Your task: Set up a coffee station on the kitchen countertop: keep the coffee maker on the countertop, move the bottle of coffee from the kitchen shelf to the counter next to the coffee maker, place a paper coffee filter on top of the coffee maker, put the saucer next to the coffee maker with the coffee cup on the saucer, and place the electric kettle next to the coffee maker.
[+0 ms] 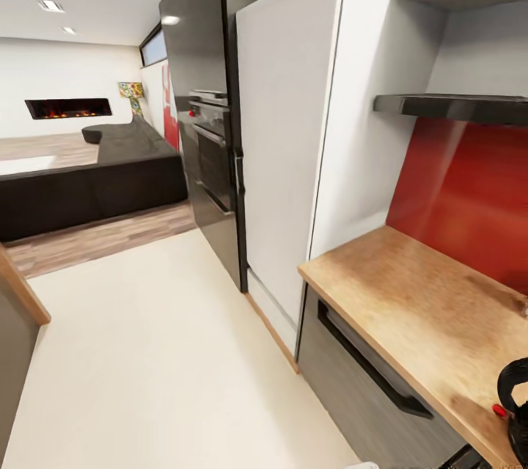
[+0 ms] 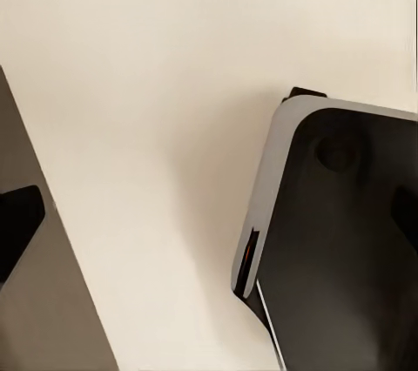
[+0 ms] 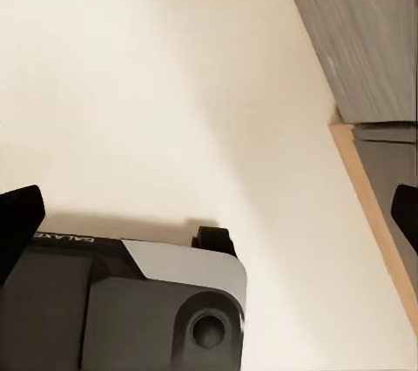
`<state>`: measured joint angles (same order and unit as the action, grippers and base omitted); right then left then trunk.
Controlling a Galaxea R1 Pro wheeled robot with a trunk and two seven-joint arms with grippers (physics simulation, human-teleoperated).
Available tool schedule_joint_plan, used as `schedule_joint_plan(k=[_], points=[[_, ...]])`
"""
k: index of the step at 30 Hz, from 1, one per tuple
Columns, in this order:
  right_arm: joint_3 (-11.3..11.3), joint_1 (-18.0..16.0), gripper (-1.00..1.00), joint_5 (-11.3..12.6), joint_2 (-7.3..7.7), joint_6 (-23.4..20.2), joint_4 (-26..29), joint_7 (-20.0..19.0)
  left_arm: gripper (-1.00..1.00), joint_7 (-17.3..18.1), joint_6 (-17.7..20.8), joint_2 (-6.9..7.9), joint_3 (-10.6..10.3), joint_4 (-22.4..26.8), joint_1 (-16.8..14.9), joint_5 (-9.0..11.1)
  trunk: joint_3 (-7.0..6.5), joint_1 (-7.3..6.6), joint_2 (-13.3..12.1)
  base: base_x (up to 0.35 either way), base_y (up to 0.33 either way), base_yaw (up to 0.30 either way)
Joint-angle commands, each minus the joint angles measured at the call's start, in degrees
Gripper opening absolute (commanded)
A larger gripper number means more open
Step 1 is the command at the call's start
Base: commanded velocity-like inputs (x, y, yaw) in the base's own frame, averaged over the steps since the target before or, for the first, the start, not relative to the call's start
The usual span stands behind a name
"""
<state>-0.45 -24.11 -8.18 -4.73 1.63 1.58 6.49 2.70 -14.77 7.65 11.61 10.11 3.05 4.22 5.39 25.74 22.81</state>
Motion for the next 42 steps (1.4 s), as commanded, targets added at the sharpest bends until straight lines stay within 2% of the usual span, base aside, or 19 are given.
schedule_joint_plan(k=[1, 42], points=[[-0.08, -0.06, 1.0, -0.52, -0.02, 0.13, -0.09, 0.27, 1.0, 0.27, -0.05, 0.0, 0.08, 0.08, 0.02, 0.44, 0.11, 0.04, 0.11, 0.049, 0.036, -0.267], [-0.08, -0.06, 1.0, -0.52, 0.07, 0.12, -0.09, 0.27, 1.0, 0.2, -0.08, 0.0, 0.08, 0.08, 0.06, 0.44, 0.11, 0.04, 0.11, 0.003, 0.002, -0.267]])
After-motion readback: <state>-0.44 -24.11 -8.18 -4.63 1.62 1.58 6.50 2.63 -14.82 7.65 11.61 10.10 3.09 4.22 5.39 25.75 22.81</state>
